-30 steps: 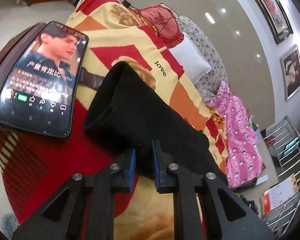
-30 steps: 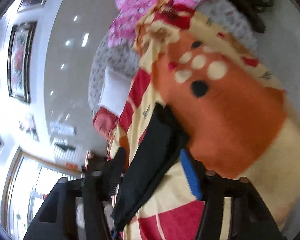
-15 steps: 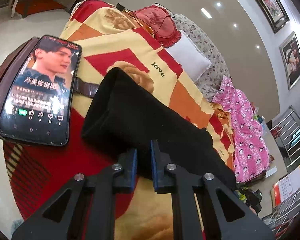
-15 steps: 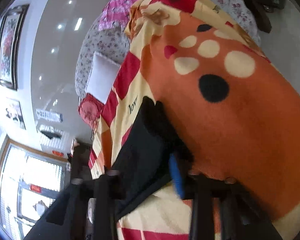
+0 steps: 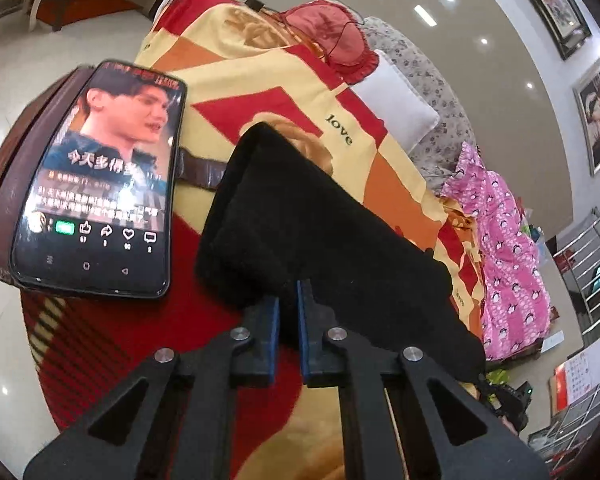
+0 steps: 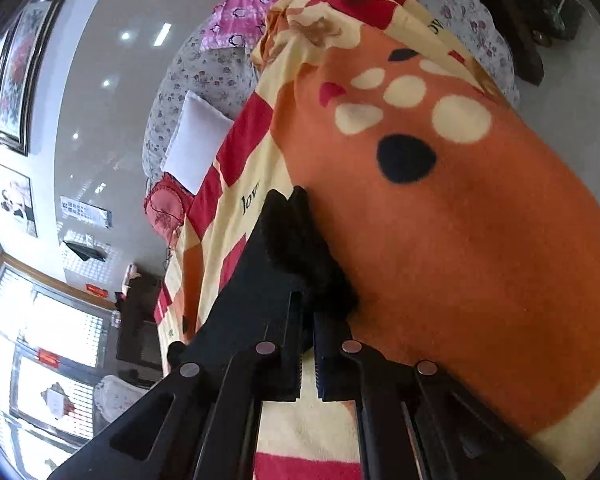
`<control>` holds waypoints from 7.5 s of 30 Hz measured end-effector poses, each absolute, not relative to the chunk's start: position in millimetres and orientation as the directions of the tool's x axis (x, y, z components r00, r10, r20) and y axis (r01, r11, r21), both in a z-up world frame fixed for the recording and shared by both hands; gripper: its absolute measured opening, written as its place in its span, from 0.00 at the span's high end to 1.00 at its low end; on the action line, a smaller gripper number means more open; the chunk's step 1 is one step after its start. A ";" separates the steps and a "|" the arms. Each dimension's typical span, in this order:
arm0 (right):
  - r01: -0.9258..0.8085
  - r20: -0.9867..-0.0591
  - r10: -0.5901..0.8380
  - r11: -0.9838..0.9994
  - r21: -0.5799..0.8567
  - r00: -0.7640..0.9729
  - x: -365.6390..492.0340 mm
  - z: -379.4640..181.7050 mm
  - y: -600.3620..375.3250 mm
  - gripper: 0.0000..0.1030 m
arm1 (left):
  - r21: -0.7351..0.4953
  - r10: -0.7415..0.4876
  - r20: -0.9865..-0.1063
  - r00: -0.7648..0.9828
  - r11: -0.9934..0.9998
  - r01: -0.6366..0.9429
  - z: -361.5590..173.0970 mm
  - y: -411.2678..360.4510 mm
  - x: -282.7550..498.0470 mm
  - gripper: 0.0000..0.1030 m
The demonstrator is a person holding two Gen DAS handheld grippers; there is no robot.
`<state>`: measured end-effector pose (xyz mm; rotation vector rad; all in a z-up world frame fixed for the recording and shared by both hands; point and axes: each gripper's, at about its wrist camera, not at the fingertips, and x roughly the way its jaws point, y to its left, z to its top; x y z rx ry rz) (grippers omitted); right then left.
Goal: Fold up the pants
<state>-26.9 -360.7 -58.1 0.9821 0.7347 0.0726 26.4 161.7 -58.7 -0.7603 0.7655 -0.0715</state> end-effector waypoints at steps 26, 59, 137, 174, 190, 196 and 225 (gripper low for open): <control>0.280 -0.571 0.187 0.725 0.629 0.799 -34.9 -34.1 -356.9 0.90 | -0.400 -0.092 -0.483 0.871 0.908 -0.126 -7.5 132.8 -19.5 0.68; -0.399 -0.768 0.277 0.916 0.031 0.578 115.3 5.0 28.7 0.78 | -0.439 -0.153 -0.525 0.837 0.891 -0.113 -58.2 136.4 11.7 0.67; 0.177 -0.592 0.217 0.827 0.534 0.776 -14.4 -30.1 -330.6 0.89 | -0.203 -0.040 -0.690 0.723 0.969 -0.140 -31.0 84.1 107.5 0.60; 0.357 -0.653 -0.084 0.886 0.297 0.753 16.8 -26.1 -338.1 0.38 | -0.202 -0.270 -0.519 0.811 0.961 0.191 -15.8 16.5 52.6 0.20; 0.343 -0.653 -0.073 0.891 0.296 0.754 18.0 -25.1 -335.7 0.33 | -0.188 -0.261 -0.527 0.809 0.964 0.189 -17.2 13.9 51.5 0.20; 0.343 -0.653 -0.073 0.891 0.297 0.754 17.8 -25.2 -335.5 0.33 | -0.184 -0.260 -0.530 0.807 0.964 0.190 -17.7 13.7 51.9 0.20; 0.341 -0.652 -0.072 0.892 0.297 0.754 17.8 -25.3 -335.4 0.32 | -0.185 -0.261 -0.532 0.805 0.964 0.190 -17.0 13.2 52.7 0.20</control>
